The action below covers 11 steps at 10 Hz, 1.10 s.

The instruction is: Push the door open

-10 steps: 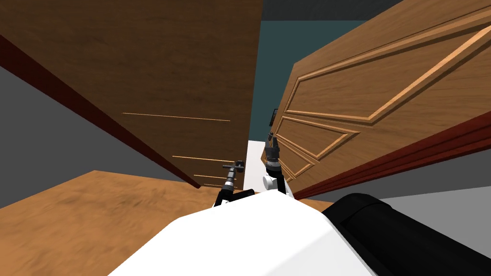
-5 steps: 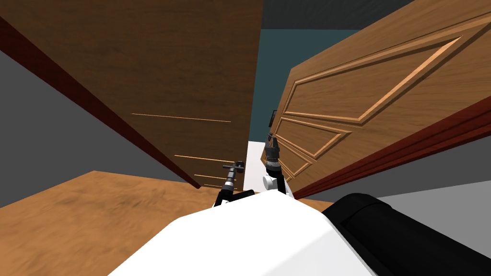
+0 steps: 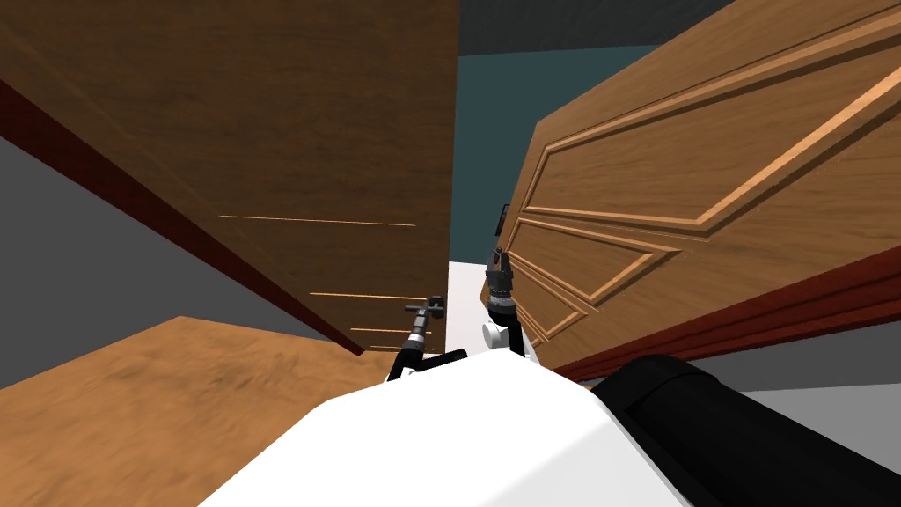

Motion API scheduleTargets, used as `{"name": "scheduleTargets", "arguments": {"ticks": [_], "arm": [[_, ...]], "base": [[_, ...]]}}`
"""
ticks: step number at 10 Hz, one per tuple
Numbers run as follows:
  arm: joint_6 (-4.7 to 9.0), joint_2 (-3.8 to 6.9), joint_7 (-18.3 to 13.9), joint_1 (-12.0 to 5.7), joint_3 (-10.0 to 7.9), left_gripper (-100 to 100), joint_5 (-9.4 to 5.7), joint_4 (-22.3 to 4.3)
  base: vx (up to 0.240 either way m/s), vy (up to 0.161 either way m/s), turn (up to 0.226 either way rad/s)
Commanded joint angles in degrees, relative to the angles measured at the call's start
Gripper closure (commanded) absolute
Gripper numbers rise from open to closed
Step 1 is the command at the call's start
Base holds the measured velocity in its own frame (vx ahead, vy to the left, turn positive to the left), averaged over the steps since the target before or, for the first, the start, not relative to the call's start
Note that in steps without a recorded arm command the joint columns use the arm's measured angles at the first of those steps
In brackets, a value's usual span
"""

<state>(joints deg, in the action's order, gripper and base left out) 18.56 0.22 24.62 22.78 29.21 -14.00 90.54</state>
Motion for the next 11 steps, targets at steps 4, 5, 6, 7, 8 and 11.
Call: {"name": "scheduleTargets", "arguments": {"ticks": [4,5,6,7,8,11], "arm": [[0.07,1.34,-0.2,-0.43,-3.58,100,-0.98,0.5],[0.02,1.5,-0.3,-0.57,-4.55,100,-1.28,0.5],[0.0,1.57,-0.3,-0.64,-5.03,100,-1.42,0.6],[-0.04,1.6,-0.4,-0.79,-6.03,100,-1.73,0.6],[-0.06,1.6,-0.4,-0.86,-6.53,100,-1.88,0.7],[-0.15,1.33,-0.5,-1.15,-8.53,100,-2.49,0.8]], "base": [[0.148,-0.114,0.079],[0.153,-0.154,0.128],[0.13,-0.145,0.109],[0.155,-0.141,0.128],[0.139,-0.112,0.078],[0.124,-0.122,0.086]]}}
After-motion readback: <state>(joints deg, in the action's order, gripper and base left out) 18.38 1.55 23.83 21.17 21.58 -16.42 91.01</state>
